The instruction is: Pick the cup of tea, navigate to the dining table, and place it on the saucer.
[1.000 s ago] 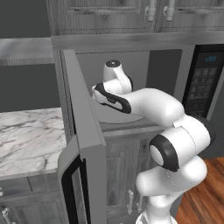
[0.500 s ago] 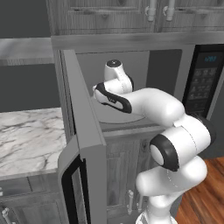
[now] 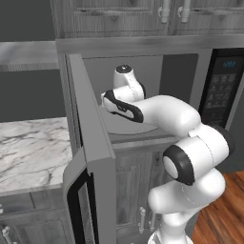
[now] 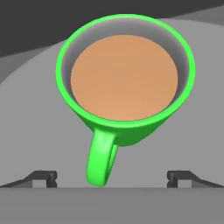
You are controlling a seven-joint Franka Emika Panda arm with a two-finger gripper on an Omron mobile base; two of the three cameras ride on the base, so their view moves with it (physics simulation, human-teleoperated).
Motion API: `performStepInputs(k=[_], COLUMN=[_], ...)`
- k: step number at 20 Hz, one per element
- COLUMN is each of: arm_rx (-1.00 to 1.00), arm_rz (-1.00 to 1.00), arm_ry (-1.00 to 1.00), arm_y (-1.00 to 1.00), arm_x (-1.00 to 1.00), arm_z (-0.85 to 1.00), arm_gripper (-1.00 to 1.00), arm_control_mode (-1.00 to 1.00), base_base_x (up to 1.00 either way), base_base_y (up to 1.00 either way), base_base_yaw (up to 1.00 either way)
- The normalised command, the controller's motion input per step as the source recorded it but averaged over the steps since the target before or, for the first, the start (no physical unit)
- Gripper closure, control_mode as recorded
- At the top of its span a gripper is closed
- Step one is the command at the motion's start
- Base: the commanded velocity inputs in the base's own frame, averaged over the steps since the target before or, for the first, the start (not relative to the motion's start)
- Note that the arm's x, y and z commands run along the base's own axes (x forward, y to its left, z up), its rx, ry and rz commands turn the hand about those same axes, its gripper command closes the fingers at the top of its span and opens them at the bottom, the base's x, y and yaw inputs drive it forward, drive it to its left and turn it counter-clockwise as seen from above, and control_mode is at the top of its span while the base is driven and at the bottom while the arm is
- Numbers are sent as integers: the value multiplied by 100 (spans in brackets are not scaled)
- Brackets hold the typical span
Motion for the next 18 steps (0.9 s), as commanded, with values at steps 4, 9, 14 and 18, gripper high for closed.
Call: performStepInputs(k=[4,9,14,18], arm_rx=[0,0,0,0], arm_rz=[0,0,0,-1], arm_ry=[-3,-1,-1,0], arm_y=[0,0,0,10], arm_x=[0,5,16,25], arm_z=[0,-3,-11,-3], arm_gripper=[-100,-100,-100,-100], arm_control_mode=[-100,-100,-100,-100], base_base_x=[0,0,0,0], base_base_y=[0,0,0,0], base_base_yaw=[0,0,0,0])
